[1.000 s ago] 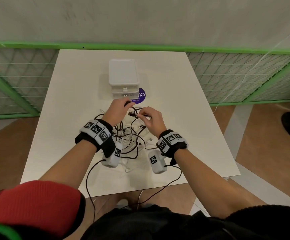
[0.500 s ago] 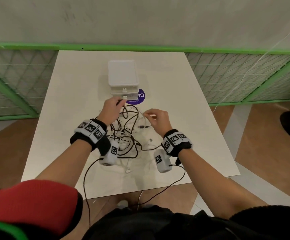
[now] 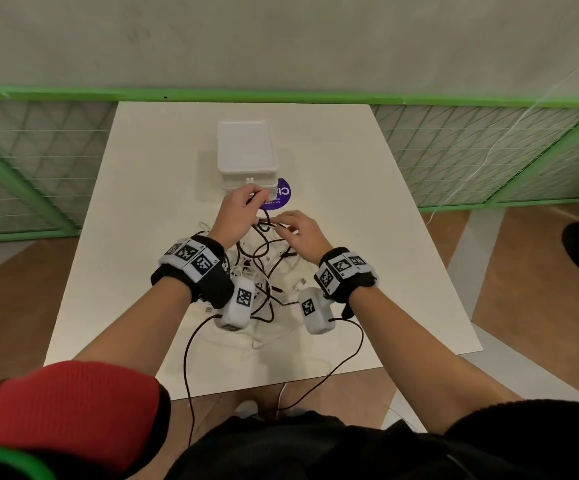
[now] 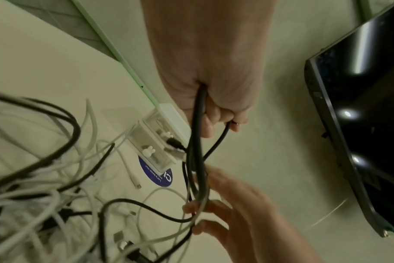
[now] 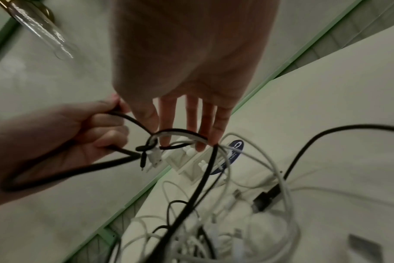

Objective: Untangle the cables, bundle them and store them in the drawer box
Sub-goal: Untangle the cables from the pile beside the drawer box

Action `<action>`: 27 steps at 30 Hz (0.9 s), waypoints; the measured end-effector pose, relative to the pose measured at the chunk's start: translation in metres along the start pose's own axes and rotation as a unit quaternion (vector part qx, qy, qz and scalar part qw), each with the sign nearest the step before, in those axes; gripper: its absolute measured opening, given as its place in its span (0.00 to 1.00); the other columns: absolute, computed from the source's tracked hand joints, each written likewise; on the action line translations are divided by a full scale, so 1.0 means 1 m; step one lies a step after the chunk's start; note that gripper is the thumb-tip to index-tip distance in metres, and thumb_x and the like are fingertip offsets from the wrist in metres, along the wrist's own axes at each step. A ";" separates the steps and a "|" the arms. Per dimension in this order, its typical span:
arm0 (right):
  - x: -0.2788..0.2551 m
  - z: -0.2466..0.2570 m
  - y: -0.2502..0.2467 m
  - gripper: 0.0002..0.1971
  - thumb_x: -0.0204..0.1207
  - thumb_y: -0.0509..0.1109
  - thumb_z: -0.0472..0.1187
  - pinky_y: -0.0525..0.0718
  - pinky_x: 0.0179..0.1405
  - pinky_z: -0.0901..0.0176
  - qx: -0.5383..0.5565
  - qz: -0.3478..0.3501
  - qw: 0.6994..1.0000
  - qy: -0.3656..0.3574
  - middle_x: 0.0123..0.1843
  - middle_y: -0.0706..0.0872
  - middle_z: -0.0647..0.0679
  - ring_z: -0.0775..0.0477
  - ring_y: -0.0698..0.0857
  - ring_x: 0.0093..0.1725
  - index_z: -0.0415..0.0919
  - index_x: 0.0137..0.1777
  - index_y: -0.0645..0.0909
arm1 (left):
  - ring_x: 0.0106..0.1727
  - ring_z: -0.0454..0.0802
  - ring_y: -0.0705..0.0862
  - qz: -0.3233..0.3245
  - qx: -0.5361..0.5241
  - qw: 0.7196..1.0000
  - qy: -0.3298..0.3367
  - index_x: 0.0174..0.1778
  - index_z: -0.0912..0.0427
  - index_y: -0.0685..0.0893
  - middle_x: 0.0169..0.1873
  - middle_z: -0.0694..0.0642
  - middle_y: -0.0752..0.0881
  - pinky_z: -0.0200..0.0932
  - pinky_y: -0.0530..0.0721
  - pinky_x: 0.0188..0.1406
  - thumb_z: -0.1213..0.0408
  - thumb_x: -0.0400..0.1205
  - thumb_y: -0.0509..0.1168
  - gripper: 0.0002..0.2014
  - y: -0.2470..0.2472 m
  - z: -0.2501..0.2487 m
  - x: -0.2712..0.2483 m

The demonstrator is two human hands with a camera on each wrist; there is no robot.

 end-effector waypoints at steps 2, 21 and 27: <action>-0.003 -0.006 -0.001 0.12 0.80 0.64 0.40 0.76 0.50 0.59 -0.019 0.006 1.000 0.008 0.49 0.85 0.42 0.48 0.81 0.46 0.37 0.58 0.85 | 0.22 0.34 0.74 -0.019 0.002 1.000 0.012 0.46 0.62 0.82 0.31 0.46 0.79 0.26 0.75 0.24 0.64 0.84 0.59 0.08 -0.006 -0.003 -0.001; -0.001 0.004 -0.018 0.05 0.72 0.74 0.38 0.74 0.40 0.65 0.079 0.004 0.996 0.028 0.37 0.83 0.47 0.52 0.78 0.37 0.35 0.43 0.87 | 0.33 0.49 0.75 0.107 0.124 0.986 0.006 0.44 0.67 0.85 0.34 0.56 0.81 0.42 0.70 0.36 0.62 0.80 0.68 0.10 0.009 0.021 -0.009; -0.002 0.027 -0.030 0.08 0.79 0.65 0.36 0.76 0.39 0.62 0.124 -0.033 0.991 -0.031 0.38 0.83 0.49 0.50 0.78 0.34 0.44 0.41 0.83 | 0.39 0.54 0.76 0.050 0.225 0.972 -0.033 0.46 0.74 0.83 0.40 0.67 0.83 0.41 0.64 0.32 0.67 0.82 0.64 0.11 0.003 0.037 -0.006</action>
Point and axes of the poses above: each hand's wrist, its own x-axis towards the middle knuckle, its own y-axis out of the palm, z = x × y, the point moved 8 cm from there along x, towards the middle knuckle
